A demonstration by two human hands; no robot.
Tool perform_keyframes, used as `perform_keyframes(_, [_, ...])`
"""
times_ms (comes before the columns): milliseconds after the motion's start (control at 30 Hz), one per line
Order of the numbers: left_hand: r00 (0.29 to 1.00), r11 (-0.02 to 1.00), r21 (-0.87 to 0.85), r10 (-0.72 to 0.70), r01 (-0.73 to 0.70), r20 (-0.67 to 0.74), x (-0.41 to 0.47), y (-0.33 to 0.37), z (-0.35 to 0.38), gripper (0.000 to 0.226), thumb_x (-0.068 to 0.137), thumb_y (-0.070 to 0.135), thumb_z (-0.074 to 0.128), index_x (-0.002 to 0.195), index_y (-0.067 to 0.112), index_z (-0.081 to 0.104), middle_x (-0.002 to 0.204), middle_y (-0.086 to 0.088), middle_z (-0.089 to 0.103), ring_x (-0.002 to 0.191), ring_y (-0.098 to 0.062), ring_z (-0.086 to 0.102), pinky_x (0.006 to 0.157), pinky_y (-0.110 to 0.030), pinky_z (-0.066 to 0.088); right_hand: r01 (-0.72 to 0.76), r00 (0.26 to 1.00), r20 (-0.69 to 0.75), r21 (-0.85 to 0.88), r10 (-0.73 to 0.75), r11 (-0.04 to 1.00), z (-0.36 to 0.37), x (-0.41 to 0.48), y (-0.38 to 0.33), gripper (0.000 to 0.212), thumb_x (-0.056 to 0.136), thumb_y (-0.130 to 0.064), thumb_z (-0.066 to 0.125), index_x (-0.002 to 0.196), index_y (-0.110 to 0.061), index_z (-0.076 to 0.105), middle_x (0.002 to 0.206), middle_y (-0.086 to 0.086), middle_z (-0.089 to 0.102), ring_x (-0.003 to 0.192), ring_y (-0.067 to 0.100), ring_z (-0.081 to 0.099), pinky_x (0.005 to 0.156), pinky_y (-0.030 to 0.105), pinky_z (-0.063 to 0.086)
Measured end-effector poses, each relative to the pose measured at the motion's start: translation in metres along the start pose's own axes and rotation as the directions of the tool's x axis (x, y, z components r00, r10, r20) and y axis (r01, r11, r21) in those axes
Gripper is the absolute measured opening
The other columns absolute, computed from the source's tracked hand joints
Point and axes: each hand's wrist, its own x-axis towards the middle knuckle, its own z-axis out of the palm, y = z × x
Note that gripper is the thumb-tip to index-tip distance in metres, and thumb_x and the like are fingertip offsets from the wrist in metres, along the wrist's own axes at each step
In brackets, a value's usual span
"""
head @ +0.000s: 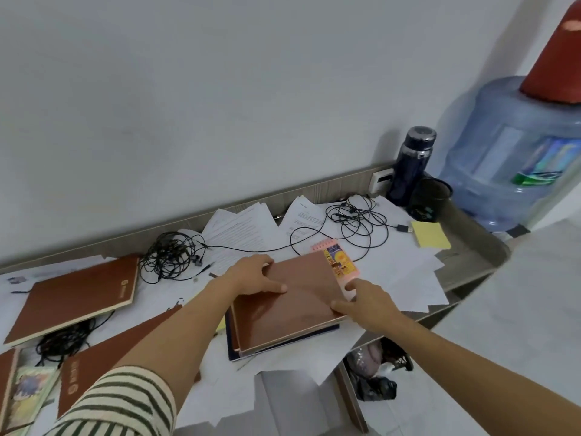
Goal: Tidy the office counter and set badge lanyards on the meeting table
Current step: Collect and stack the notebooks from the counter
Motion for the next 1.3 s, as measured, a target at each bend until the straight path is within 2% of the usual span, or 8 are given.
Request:
perform_keyframes(133, [0.999, 1.0, 0.025, 0.014, -0.015, 0.039, 0.01, 0.006, -0.008, 0.091, 0.067, 0.056, 0.08, 0.14, 0.017, 0.044, 0.143, -0.004, 0.044, 0.127, -0.022, 0.045, 0.099, -0.031, 0.037, -0.152, 0.97, 0.238, 0.401, 0.057, 0.903, 0.009, -0.011, 0.001, 0.049, 0.089, -0.034, 0.071, 0.123, -0.009, 0.046, 0.095, 0.017, 0.071, 0.068, 0.026, 0.072, 0.062, 0.036, 0.062])
perform_keyframes(300, [0.98, 0.995, 0.074, -0.081, 0.068, 0.182, 0.007, 0.002, -0.011, 0.1, 0.059, 0.063, 0.081, 0.139, 0.017, 0.042, 0.14, -0.003, 0.046, 0.12, -0.023, 0.05, 0.098, -0.037, 0.043, -0.21, 0.976, 0.182, 0.615, 0.122, 0.76, 0.021, -0.007, 0.008, 0.056, 0.084, -0.022, 0.078, 0.128, -0.004, 0.048, 0.091, 0.021, 0.071, 0.066, 0.028, 0.072, 0.06, 0.033, 0.059])
perform_keyframes(400, [0.988, 0.999, 0.032, -0.044, 0.039, 0.149, -0.004, 0.004, -0.012, 0.097, 0.06, 0.061, 0.081, 0.137, 0.017, 0.042, 0.135, -0.002, 0.05, 0.115, -0.022, 0.053, 0.094, -0.036, 0.045, -0.235, 0.972, 0.164, 0.725, 0.169, 0.647, 0.023, -0.008, 0.007, 0.055, 0.08, -0.016, 0.08, 0.125, -0.002, 0.051, 0.093, 0.021, 0.071, 0.066, 0.027, 0.072, 0.063, 0.035, 0.06])
perform_keyframes(600, [0.991, 0.857, -0.515, 0.074, -0.004, 0.116, -0.039, -0.001, -0.026, 0.064, 0.061, 0.033, 0.091, 0.116, 0.013, 0.063, 0.106, -0.004, 0.071, 0.092, -0.023, 0.071, 0.087, -0.042, 0.057, -0.122, 0.986, 0.051, 0.867, 0.156, 0.483, 0.008, -0.007, -0.022, 0.06, 0.074, -0.015, 0.083, 0.126, -0.013, 0.052, 0.096, 0.009, 0.069, 0.075, 0.02, 0.063, 0.061, 0.031, 0.053])
perform_keyframes(767, [0.984, 0.517, -0.84, 0.149, -0.162, -0.098, -0.073, -0.011, -0.048, 0.067, 0.064, 0.012, 0.084, 0.125, 0.015, 0.056, 0.115, -0.008, 0.07, 0.103, -0.026, 0.068, 0.089, -0.042, 0.056, 0.187, 0.98, -0.127, 0.851, -0.153, 0.491, -0.046, -0.01, -0.071, 0.052, 0.075, -0.013, 0.081, 0.121, -0.018, 0.058, 0.11, 0.007, 0.07, 0.086, 0.017, 0.07, 0.071, 0.03, 0.055])
perform_keyframes(867, [0.965, 0.407, -0.875, 0.13, -0.262, -0.229, -0.084, -0.014, -0.044, 0.06, 0.071, 0.006, 0.079, 0.125, 0.017, 0.055, 0.117, -0.01, 0.068, 0.106, -0.027, 0.067, 0.09, -0.04, 0.055, 0.281, 0.948, -0.149, 0.804, -0.281, 0.524, -0.061, -0.009, -0.093, 0.07, 0.068, -0.011, 0.086, 0.127, -0.023, 0.05, 0.114, 0.002, 0.07, 0.095, 0.018, 0.072, 0.079, 0.035, 0.056])
perform_keyframes(1067, [0.963, 0.505, -0.827, 0.032, -0.247, -0.268, -0.091, -0.035, -0.002, 0.083, 0.059, -0.001, 0.084, 0.131, 0.02, 0.048, 0.121, -0.005, 0.066, 0.11, -0.021, 0.064, 0.092, -0.04, 0.054, 0.313, 0.911, -0.073, 0.764, -0.406, 0.564, -0.03, -0.012, -0.099, 0.067, 0.07, 0.018, 0.074, 0.126, -0.012, 0.052, 0.096, 0.008, 0.075, 0.087, 0.016, 0.073, 0.068, 0.021, 0.055])
perform_keyframes(1300, [0.97, 0.576, -0.796, -0.016, -0.189, -0.241, -0.105, -0.052, 0.018, 0.063, 0.07, -0.016, 0.075, 0.121, 0.014, 0.052, 0.105, -0.001, 0.067, 0.089, -0.011, 0.066, 0.066, -0.016, 0.053, 0.353, 0.892, 0.039, 0.563, -0.451, 0.747, 0.016, -0.012, -0.092, 0.07, 0.068, 0.002, 0.082, 0.128, -0.022, 0.056, 0.111, -0.007, 0.071, 0.109, 0.014, 0.064, 0.085, 0.028, 0.056])
